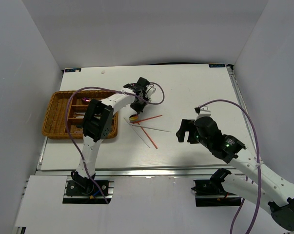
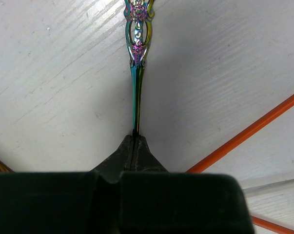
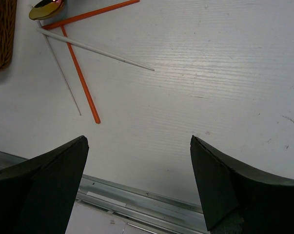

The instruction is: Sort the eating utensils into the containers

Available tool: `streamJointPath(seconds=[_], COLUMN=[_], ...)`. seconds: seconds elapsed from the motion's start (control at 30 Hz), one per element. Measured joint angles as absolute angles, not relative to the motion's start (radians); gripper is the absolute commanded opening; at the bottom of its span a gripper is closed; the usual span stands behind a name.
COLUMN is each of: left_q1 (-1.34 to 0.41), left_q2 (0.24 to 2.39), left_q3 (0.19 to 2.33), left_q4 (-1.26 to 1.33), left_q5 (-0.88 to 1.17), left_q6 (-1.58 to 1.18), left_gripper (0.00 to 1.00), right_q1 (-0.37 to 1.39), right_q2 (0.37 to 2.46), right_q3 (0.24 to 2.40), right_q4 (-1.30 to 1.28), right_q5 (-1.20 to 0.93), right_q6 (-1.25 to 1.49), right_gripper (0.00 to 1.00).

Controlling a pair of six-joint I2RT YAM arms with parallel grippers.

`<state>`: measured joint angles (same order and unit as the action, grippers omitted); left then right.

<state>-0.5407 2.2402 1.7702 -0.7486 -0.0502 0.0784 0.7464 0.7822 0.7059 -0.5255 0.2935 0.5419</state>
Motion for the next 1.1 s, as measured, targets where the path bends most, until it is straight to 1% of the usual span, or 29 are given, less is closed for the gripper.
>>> streamJointPath(seconds=[0.3,0.63,0.83,1.0,1.1], left_q1=[-0.543,-0.544,-0.544,-0.527,-0.473], left_q2=[2.223,2.093,2.070,2.010,1.941], left_q3=[1.757,1.699,1.691,1.677,1.665], left_q4=[-0.728,-0.638,-0.608,-0.594,-0.556], left_q5=[-0.067,-0.052,-0.073,-0.136,-0.152], left_q6=[0.031,-0.055,-0.100,-0.193,-0.304], left_gripper=[0.00,0.00,0.00,0.00,0.00], right_q1=[0.746,0.746,0.746,0.746,0.746], right_q2=[0.774,0.761,0.759,0.758,0.755], right_q3=[0.706,0.706,0.707,0.711,0.712], right_q4=[-0.530,-0.539,-0.554,-0.561,-0.566], right_q5=[0.315,0.336,0.343,0.348,0.352], right_q6=[0.542,0.538,0.533,0.530,0.527], right_gripper=[0.89,0.89,0.89,0.89,0.89])
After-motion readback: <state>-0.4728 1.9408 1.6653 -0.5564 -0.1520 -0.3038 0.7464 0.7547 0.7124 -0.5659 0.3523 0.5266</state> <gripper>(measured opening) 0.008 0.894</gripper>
